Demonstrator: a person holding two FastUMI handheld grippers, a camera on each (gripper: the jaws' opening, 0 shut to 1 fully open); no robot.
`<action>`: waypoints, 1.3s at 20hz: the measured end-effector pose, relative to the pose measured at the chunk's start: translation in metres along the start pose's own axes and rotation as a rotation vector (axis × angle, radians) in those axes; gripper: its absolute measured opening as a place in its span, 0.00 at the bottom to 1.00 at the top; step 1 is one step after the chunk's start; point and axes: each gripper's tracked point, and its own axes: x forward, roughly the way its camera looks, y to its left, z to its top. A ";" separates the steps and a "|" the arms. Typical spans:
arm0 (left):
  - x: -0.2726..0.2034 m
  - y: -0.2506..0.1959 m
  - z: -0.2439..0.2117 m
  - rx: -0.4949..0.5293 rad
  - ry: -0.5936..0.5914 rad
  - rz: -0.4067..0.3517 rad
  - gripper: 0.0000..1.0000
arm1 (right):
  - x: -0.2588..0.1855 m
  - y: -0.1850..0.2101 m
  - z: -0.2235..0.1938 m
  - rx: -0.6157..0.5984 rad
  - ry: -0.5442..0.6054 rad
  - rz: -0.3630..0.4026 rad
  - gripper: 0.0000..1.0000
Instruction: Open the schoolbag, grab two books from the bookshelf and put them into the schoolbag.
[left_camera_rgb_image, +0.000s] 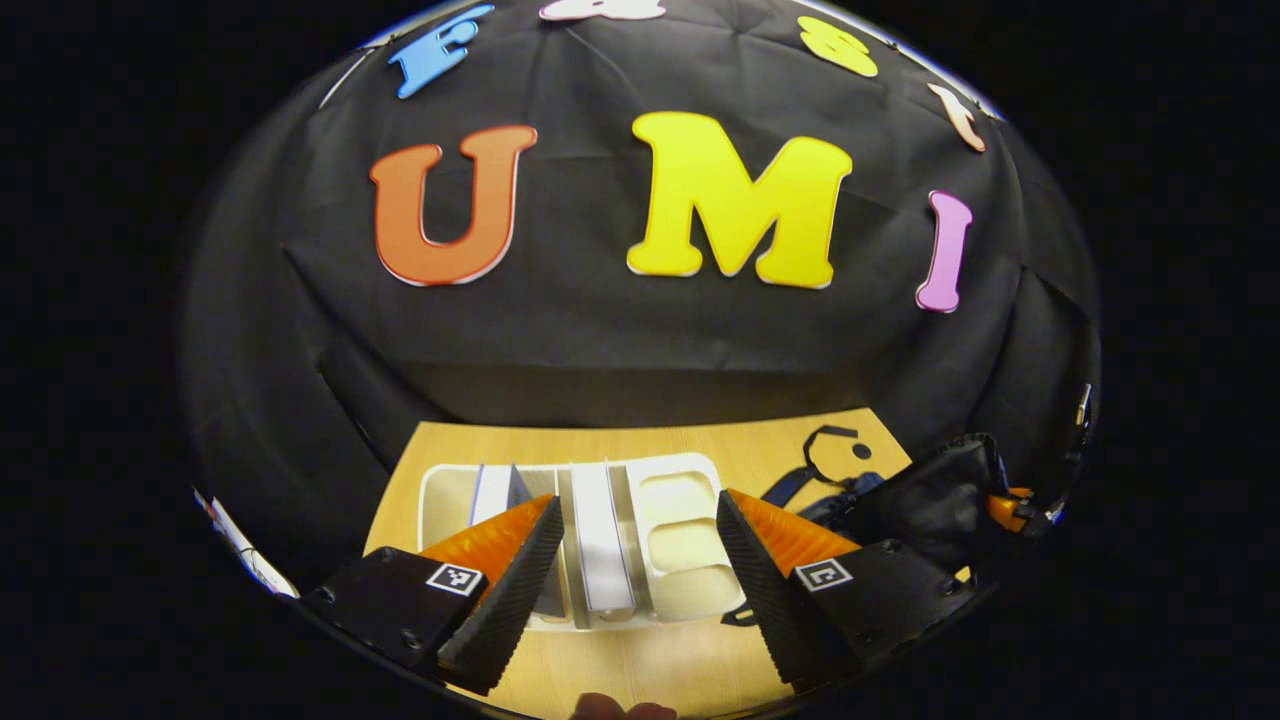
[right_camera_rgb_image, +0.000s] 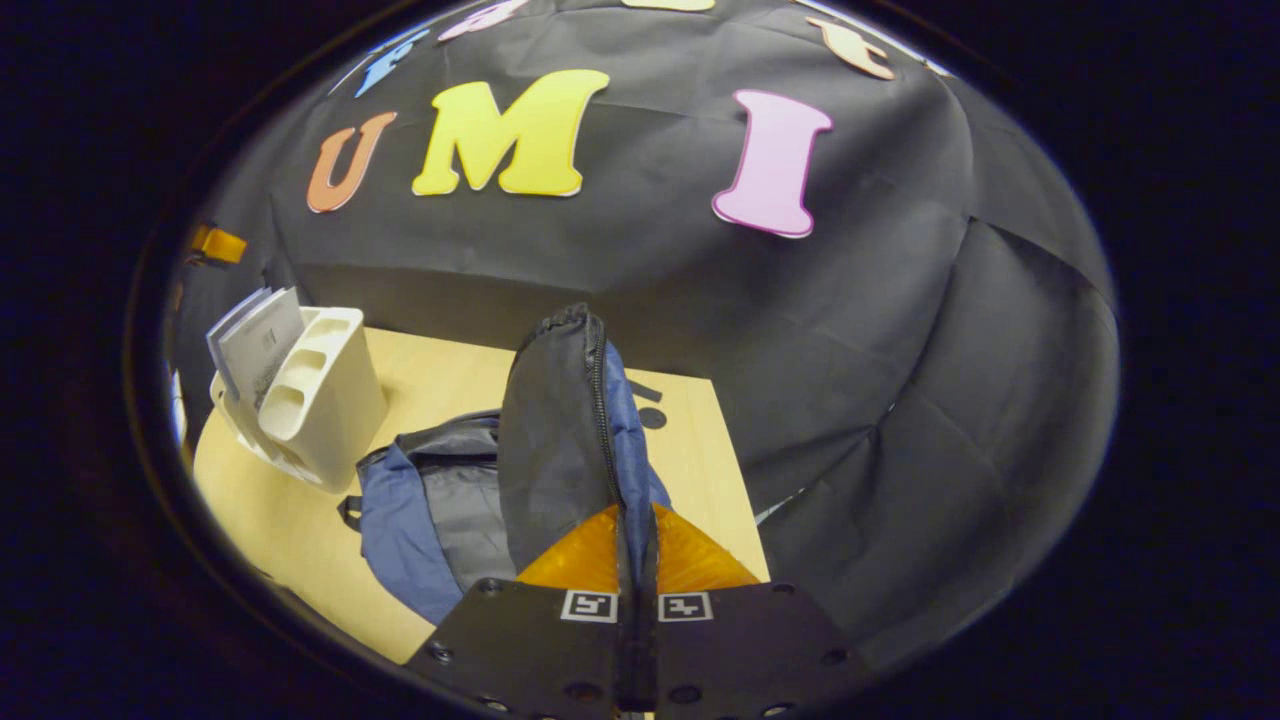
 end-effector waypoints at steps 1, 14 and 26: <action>0.004 0.001 -0.004 -0.008 0.056 -0.005 0.97 | 0.001 -0.003 -0.002 0.008 0.004 0.005 0.00; 0.077 0.020 -0.072 -0.102 0.591 0.007 0.98 | 0.013 -0.017 -0.005 -0.011 0.006 0.019 0.00; 0.098 0.033 -0.107 -0.161 0.813 0.116 0.76 | 0.013 -0.018 -0.010 0.004 0.023 0.028 0.00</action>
